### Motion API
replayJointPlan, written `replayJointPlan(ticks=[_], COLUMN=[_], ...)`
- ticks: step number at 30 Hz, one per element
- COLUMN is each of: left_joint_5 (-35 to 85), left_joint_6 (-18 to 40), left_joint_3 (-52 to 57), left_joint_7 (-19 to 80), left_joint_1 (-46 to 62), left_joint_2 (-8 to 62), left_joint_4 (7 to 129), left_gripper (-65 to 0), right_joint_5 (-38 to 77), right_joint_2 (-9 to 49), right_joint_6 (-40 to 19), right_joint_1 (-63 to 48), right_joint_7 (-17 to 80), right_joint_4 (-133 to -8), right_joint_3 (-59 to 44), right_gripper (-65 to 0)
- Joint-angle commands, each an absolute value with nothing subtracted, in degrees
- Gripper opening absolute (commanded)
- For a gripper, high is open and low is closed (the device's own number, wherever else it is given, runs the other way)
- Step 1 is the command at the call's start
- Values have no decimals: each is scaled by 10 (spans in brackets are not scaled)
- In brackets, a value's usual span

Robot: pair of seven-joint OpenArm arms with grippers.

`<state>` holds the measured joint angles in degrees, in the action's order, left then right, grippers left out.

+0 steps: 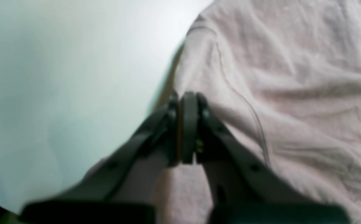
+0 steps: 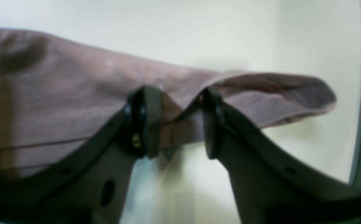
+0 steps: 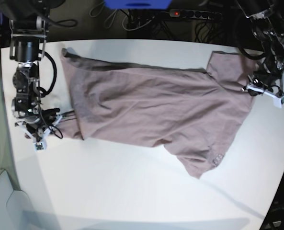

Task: Layout the t-shirt on the table in an organized manner, then fold the t-shirt properly
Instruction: 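Regrasp the shirt hem with the right gripper, then pull the shirt taut between both grippers and lay it flat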

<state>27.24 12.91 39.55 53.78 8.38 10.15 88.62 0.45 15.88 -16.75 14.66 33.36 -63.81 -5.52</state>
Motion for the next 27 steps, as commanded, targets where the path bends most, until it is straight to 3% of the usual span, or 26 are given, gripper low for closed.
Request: replayJointPlan(ticks=[1, 5, 20, 27], left_joint_5=[277, 277, 277, 278], left_joint_6=[130, 130, 130, 130], left_joint_3=[399, 399, 399, 400], left_joint_7=[530, 531, 532, 528], left_joint_1=[79, 79, 106, 132], left_joint_2=[109, 109, 112, 109], left_joint_4=[898, 899, 928, 945], left_gripper=[-649, -649, -649, -649], right_joint_5=[-4, -4, -3, -2], right_joint_2=[168, 168, 189, 190], right_joint_6=[-172, -172, -172, -172], right_joint_1=[158, 176, 332, 334], right_joint_7=[341, 341, 299, 262], right_joint_4=[-638, -640, -642, -777], right_joint_3=[-58, -58, -60, -61], right_gripper=[-508, -650, -650, -650])
